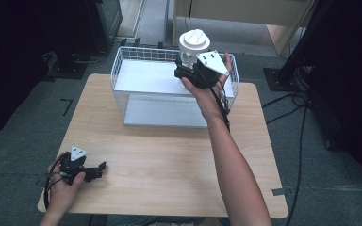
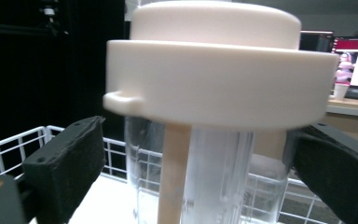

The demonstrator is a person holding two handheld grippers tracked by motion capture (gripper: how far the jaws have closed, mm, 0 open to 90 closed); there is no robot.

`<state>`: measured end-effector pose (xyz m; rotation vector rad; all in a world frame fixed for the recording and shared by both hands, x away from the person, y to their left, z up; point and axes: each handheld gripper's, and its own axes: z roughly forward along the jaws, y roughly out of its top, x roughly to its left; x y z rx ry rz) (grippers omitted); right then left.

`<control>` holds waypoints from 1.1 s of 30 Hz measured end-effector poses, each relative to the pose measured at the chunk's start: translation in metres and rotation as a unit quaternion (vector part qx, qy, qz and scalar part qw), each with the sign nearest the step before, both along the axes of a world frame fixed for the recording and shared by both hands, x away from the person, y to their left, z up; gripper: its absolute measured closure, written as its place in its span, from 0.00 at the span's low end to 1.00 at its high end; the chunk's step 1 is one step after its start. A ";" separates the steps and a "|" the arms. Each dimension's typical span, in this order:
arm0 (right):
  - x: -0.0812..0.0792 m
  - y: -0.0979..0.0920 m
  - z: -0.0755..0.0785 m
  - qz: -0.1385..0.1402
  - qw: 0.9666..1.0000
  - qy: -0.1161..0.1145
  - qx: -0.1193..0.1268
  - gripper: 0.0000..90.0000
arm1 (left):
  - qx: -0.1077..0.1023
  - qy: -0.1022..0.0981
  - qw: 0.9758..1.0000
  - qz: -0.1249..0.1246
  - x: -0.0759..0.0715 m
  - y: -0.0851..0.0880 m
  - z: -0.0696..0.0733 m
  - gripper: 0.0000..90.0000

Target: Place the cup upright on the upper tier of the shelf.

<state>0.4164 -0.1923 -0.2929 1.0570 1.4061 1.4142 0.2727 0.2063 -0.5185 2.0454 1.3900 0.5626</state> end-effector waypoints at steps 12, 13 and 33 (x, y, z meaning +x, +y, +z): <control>-0.027 -0.011 -0.009 0.020 1.000 0.006 0.014 0.03 | -0.001 -0.001 1.000 0.002 0.000 0.000 0.000 0.00; -0.030 -0.012 -0.010 0.021 1.000 0.004 0.016 0.03 | -0.001 -0.001 1.000 0.002 0.000 0.000 0.000 0.00; -0.086 -0.034 -0.041 0.041 0.999 0.002 -0.013 0.03 | -0.002 -0.001 1.000 0.002 0.000 0.000 0.000 0.00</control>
